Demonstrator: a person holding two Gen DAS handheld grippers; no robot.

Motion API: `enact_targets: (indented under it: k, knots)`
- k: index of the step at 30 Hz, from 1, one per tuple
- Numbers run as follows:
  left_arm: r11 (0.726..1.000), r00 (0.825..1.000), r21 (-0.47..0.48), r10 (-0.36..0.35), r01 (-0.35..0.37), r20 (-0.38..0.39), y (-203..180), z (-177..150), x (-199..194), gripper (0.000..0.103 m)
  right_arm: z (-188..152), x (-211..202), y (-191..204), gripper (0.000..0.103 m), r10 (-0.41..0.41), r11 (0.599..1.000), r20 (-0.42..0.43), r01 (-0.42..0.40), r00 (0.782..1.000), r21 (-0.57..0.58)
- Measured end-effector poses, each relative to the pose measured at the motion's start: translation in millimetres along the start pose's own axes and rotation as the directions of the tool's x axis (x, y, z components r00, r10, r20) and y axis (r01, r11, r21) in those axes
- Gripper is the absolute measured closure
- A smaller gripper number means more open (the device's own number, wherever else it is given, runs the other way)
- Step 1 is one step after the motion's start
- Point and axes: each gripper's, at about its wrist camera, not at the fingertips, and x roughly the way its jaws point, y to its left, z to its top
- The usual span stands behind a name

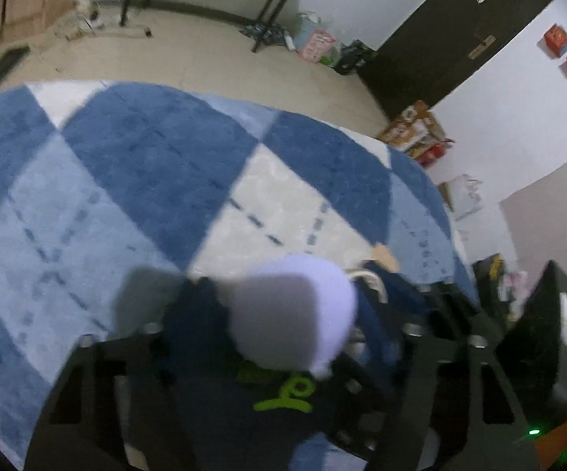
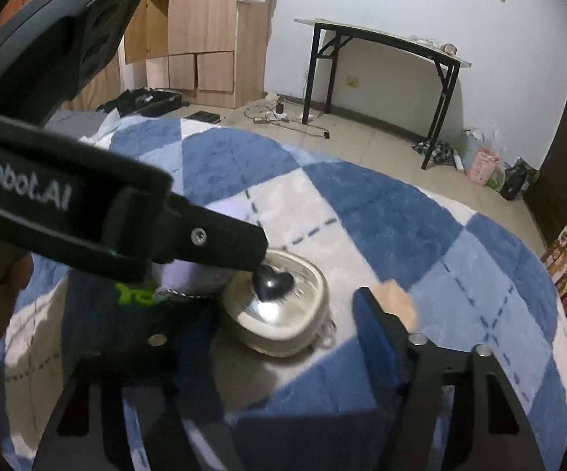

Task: Organize rigid objects
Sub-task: 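Grasp the white heart case with the right tool while the left grasps the lavender plush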

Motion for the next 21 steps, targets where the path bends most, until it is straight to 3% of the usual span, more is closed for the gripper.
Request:
enact_targets:
  k: [1, 4, 13, 21]
  knots:
    - [1.0, 1.0, -0.006, -0.003, 0.003, 0.001, -1, -1, -1, 0.044, -1, 2, 0, 0.051, 0.007, 1.0, 0.0, -0.007, 1.0, 0.0]
    - [1.0, 1.0, -0.008, -0.014, 0.014, 0.004, -1, -3, -6, 0.046, -3, 2, -1, 0.051, -0.005, 1.0, 0.007, 0.005, 1.0, -0.007]
    - [0.986, 0.991, 0.111, 0.12, -0.125, 0.054, -9, -22, -66, 0.048, -26, -38, -10, 0.051, -0.007, 0.999, 0.03, 0.005, 1.0, 0.05]
    - [0.977, 0.983, 0.11, 0.176, -0.181, 0.053, -10, -41, -93, 0.048, -35, -57, 17, 0.051, 0.03, 0.996, 0.028, -0.032, 0.999, 0.078]
